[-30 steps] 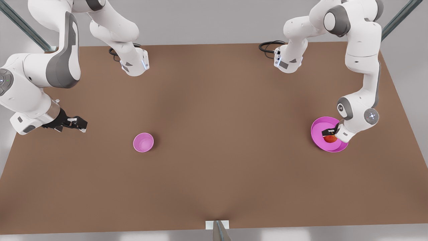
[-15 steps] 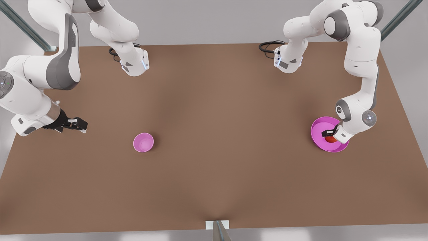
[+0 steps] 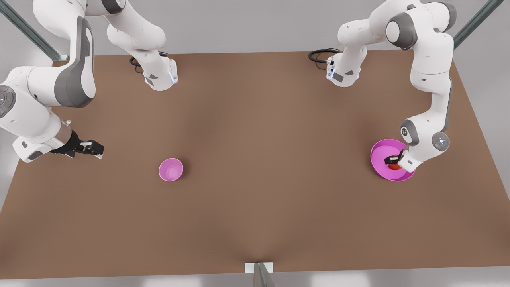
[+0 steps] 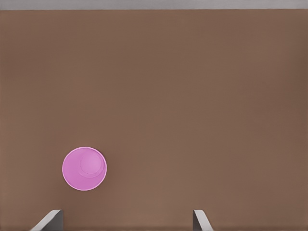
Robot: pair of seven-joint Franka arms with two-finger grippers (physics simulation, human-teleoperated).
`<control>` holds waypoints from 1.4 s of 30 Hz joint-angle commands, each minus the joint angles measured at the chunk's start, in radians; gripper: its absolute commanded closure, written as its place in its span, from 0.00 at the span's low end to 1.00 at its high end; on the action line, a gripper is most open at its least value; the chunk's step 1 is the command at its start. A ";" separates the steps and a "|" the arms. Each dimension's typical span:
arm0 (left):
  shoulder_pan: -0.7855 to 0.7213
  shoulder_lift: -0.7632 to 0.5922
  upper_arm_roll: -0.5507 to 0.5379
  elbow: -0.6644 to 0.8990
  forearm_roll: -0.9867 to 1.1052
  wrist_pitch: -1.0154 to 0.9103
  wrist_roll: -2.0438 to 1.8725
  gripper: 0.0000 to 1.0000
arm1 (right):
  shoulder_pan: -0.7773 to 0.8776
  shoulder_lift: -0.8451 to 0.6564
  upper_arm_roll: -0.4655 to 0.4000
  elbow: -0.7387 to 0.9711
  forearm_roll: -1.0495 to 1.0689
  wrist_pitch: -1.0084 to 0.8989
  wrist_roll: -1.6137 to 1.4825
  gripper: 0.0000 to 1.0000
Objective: Use the left arm to pick up the apple from the plate, transfer it to the gripper of the right arm, and then use the right arm to place it into the bowl
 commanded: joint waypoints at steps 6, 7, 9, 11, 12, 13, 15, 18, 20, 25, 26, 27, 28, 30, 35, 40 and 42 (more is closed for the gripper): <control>-0.045 -0.199 -0.107 0.127 -0.082 -0.255 0.006 0.30 | 0.000 -0.001 0.000 0.001 0.001 0.000 -0.001 0.00; -0.044 -0.202 -0.178 0.163 -0.165 -0.279 0.011 0.30 | 0.000 -0.001 0.000 0.001 0.001 0.000 -0.001 0.00; -0.049 -0.196 -0.287 0.219 -0.304 -0.341 -0.023 0.30 | 0.002 -0.001 0.000 0.001 0.001 0.000 0.003 0.00; -0.107 -0.185 -0.357 0.242 -0.347 -0.345 -0.037 0.30 | 0.006 -0.001 0.002 0.001 0.002 0.000 0.006 0.00; -0.110 -0.157 -0.405 0.276 -0.418 -0.342 0.043 0.30 | 0.008 -0.001 0.002 0.001 0.053 -0.002 0.011 0.00; -0.119 -0.144 -0.442 0.305 -0.450 -0.337 0.130 0.30 | 0.008 0.001 0.002 -0.001 0.120 -0.002 0.011 0.00; -0.176 -0.101 -0.454 0.360 -0.612 -0.333 0.330 0.30 | 0.011 0.010 0.016 -0.001 0.165 -0.002 0.011 0.00; -0.268 0.020 -0.468 0.471 -0.870 -0.285 0.649 0.30 | 0.008 0.024 0.068 -0.001 0.274 0.003 0.014 0.00; -0.349 0.091 -0.469 0.520 -1.074 -0.218 0.897 0.30 | 0.003 0.073 0.069 0.004 0.456 0.010 0.008 0.00; -0.447 0.249 -0.482 0.683 -1.355 -0.186 1.516 0.30 | 0.066 0.180 0.077 -0.021 0.814 0.119 0.003 0.00; -0.460 0.297 -0.483 0.739 -1.357 -0.184 1.566 0.30 | 0.065 0.194 0.077 -0.032 0.881 0.136 -0.003 0.00; -0.460 0.332 -0.503 0.785 -1.357 -0.173 1.620 0.30 | 0.052 0.234 0.075 -0.032 0.949 0.155 -0.067 0.00; -0.460 0.346 -0.503 0.807 -1.357 -0.170 1.646 0.30 | 0.049 0.261 0.075 -0.033 0.976 0.162 -0.101 0.00; -0.475 0.358 -0.505 0.821 -1.357 -0.160 1.709 0.30 | 0.051 0.286 0.075 -0.124 1.162 0.219 -0.274 0.00; -0.509 0.441 -0.529 0.914 -1.358 -0.110 1.743 0.30 | 0.057 0.418 0.098 -0.154 1.357 0.227 -0.655 0.00; -0.516 0.465 -0.549 0.925 -1.396 -0.107 1.751 0.30 | 0.098 0.522 0.118 -0.122 1.529 0.228 -0.872 0.00; -0.523 0.467 -0.549 0.925 -1.398 -0.094 1.751 0.30 | 0.143 0.538 0.118 -0.113 1.547 0.271 -0.915 0.00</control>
